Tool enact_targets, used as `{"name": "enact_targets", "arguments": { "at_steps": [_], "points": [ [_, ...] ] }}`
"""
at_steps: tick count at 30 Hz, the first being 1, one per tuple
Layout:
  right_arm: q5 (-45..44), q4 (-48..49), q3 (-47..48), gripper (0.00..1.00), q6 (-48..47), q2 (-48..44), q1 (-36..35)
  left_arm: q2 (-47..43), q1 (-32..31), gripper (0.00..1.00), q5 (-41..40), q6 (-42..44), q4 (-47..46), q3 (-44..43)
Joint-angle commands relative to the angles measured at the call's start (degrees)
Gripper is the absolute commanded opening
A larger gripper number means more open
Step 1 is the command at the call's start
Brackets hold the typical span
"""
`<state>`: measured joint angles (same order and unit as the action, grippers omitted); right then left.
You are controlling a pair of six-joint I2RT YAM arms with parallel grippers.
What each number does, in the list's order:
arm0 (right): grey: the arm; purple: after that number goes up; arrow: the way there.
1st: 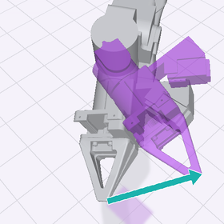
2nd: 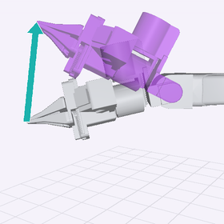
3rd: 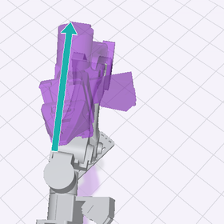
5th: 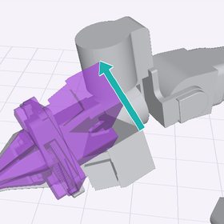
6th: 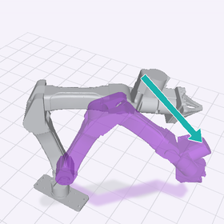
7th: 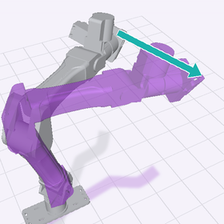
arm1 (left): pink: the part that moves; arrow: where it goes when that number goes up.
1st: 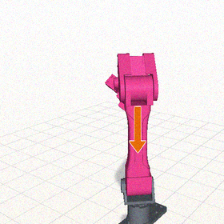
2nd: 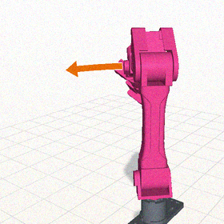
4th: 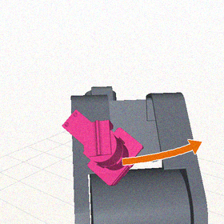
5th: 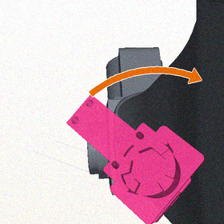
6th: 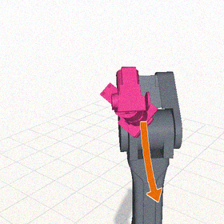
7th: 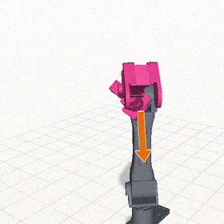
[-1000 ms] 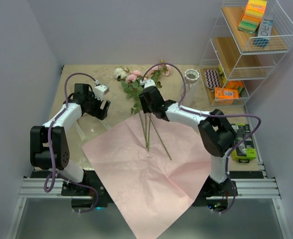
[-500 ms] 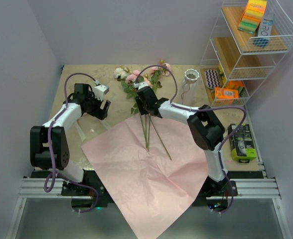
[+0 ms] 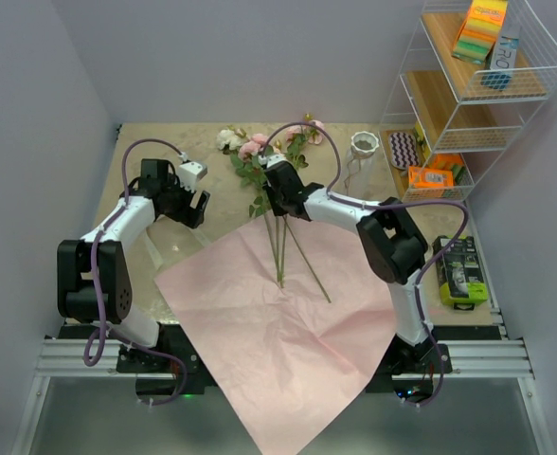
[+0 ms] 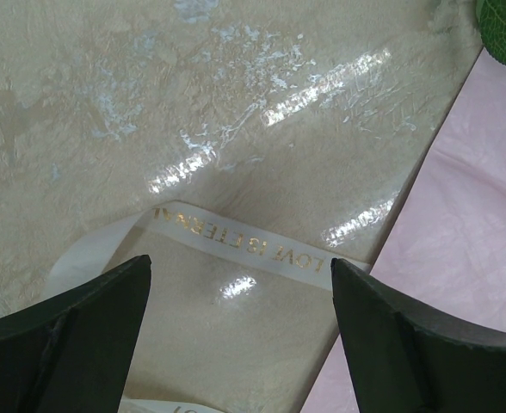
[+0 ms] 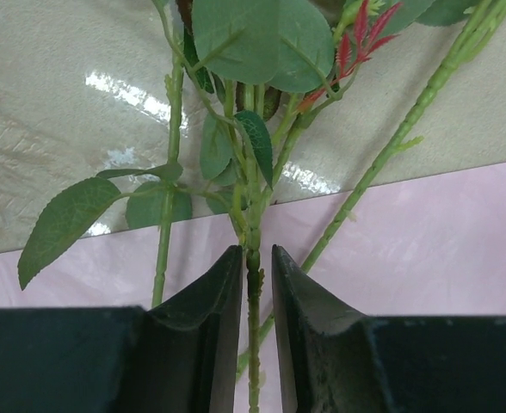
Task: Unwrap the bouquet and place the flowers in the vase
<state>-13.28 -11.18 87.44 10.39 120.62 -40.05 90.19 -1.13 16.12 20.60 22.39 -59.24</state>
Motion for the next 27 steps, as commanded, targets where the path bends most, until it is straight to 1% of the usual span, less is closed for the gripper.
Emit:
{"name": "enact_targets", "arguments": {
  "at_steps": [1, 3, 4, 5, 6, 7, 8, 15, 20, 25, 27],
  "points": [
    [2.1, 0.9, 2.6, 0.23, 0.2, 0.9, 0.2, -1.0, 0.8, 0.89, 1.0, 1.1, 0.5, -2.3],
    [2.6, 0.8, 3.1, 0.22, 0.5, 1.4, 0.6, -1.1, 0.8, 0.9, 1.1, 1.0, 1.0, -2.5],
    [3.4, 0.5, 3.3, 0.2, 0.7, 1.5, 0.8, -1.0, 0.8, 0.89, 1.2, 1.0, 1.2, -2.7],
    [3.9, 0.3, 4.1, 0.16, 0.9, 1.6, 0.9, -1.0, 0.9, 0.89, 1.3, 1.0, 1.2, -2.9],
    [3.9, 0.2, 4.4, 0.06, 1.0, 1.7, 0.9, -1.0, 0.9, 0.89, 1.5, 1.0, 1.5, -3.0],
    [4.0, 0.1, 4.6, 0.01, 1.0, 1.6, 1.0, -1.0, 0.9, 0.89, 1.5, 0.9, 1.6, -3.4],
    [4.0, 0.1, 4.9, 0.0, 1.1, 1.4, 1.0, -1.1, 0.8, 0.89, 1.5, 0.8, 1.7, -3.5],
    [3.2, -0.2, 6.5, 0.0, 0.0, -3.5, 0.9, -1.3, 0.9, 0.89, 1.1, 1.0, 2.0, -4.1],
    [2.6, 0.4, 8.7, 0.0, -1.1, -10.0, 1.0, -1.2, 0.9, 0.9, 1.1, 0.8, 2.0, -4.2],
    [1.1, 1.7, 12.4, 0.0, -3.6, -15.2, 1.0, -0.9, 0.9, 0.89, 1.3, 0.6, 1.8, -4.2],
    [-0.8, 3.1, 13.3, 0.0, -5.7, -17.6, 0.9, -0.8, 1.0, 0.89, 1.4, 0.3, 1.7, -4.2]
  ]
}}
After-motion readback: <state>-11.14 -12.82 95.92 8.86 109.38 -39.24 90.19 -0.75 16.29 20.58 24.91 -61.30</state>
